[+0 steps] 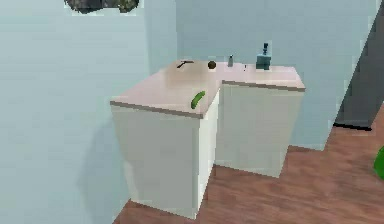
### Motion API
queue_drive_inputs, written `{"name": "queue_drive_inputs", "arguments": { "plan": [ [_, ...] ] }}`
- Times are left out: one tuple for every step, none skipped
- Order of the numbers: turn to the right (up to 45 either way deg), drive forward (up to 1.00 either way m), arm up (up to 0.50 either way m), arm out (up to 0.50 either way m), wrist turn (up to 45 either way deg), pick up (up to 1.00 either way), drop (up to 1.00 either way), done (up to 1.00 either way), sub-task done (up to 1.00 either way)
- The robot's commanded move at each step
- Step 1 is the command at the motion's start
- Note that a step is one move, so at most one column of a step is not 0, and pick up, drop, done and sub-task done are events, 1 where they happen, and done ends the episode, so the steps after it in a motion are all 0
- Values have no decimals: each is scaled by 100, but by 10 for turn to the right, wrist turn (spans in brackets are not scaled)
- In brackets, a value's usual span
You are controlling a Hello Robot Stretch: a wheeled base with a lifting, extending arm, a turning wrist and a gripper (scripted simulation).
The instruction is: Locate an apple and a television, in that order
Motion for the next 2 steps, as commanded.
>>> {"name": "queue_drive_inputs", "arguments": {
  "plan": [
    [0,45,0,0,0,0,0,0,0],
    [450,0,0,0,0,0,0,0,0]
  ]
}}
